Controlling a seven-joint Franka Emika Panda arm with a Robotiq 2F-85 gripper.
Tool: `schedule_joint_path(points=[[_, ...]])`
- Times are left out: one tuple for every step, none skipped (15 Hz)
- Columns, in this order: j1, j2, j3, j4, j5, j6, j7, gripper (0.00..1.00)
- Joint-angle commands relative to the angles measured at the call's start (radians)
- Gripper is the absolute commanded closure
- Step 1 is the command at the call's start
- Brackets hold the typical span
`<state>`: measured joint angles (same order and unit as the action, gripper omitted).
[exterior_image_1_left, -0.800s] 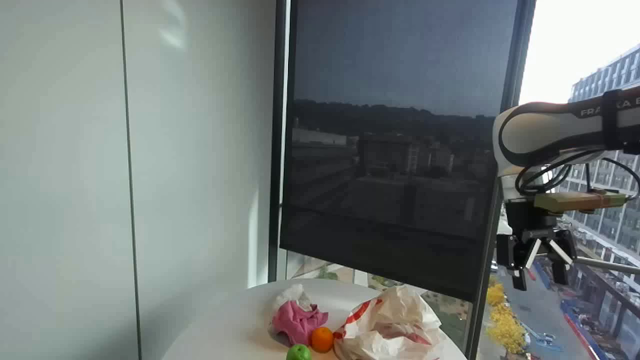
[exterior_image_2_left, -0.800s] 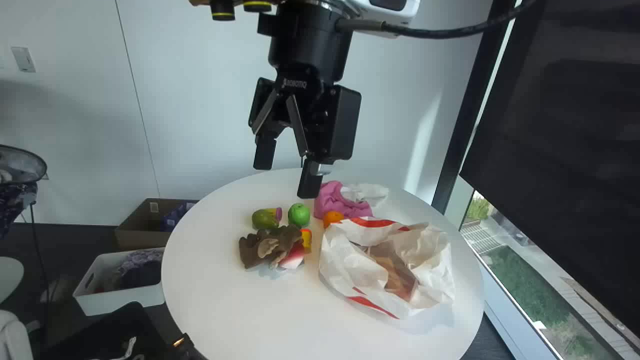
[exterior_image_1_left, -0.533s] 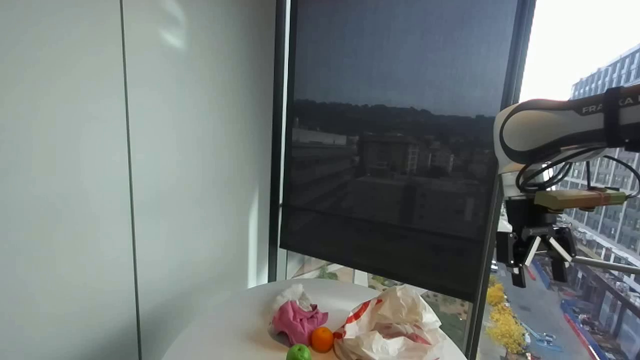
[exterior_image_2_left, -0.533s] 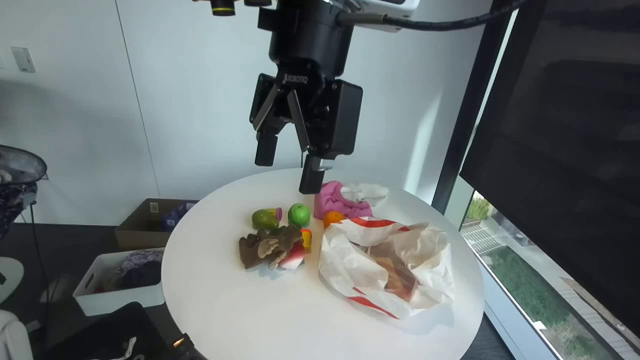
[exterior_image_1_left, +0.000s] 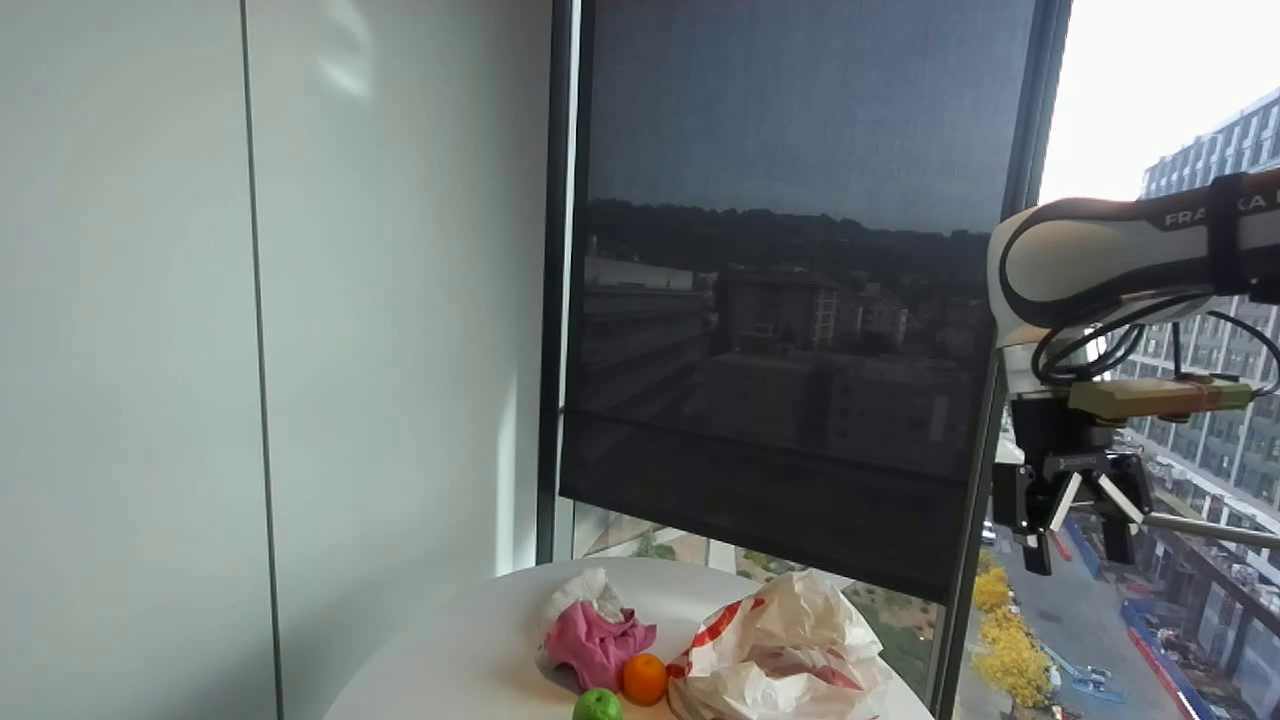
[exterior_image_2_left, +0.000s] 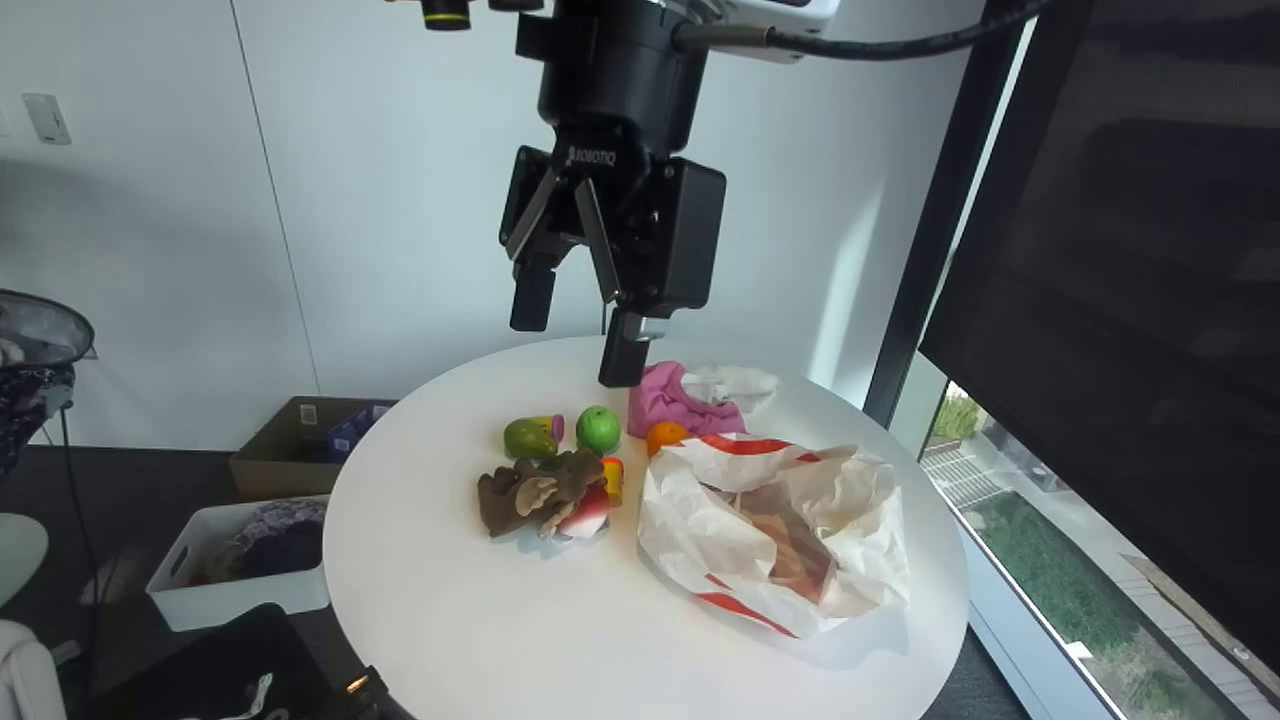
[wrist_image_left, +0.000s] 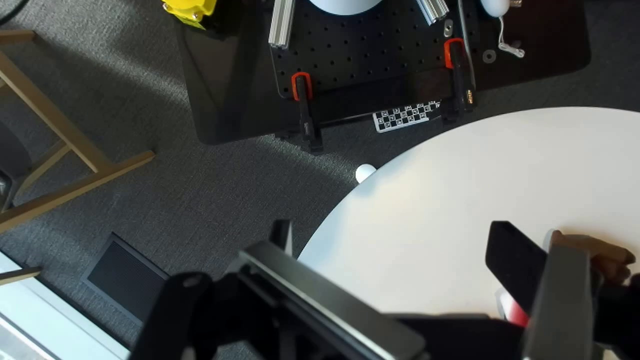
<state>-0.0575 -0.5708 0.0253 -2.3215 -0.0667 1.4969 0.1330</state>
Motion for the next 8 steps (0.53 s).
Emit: schedule_joint_path(points=[[0.006,0.001,-0.005,0.002,-0.002,-0.002,0.002,0.00],[0.009,0.004,-0.002,-0.008,-0.015,0.011,-0.009,0.00],[0.012,0.023,0.001,-0.026,-0.016,0.035,-0.010,0.00],[0.017,0.041,0.004,-0.043,-0.019,0.056,-0.015,0.00],[0.028,0.044,0.015,-0.079,-0.020,0.084,-0.012,0.00],[0.043,0.056,0.026,-0.109,-0.013,0.124,-0.014,0.00],[0.061,0.071,0.038,-0.143,-0.002,0.177,-0.014,0.00],[0.086,0.094,0.055,-0.177,0.006,0.231,-0.019,0.00]])
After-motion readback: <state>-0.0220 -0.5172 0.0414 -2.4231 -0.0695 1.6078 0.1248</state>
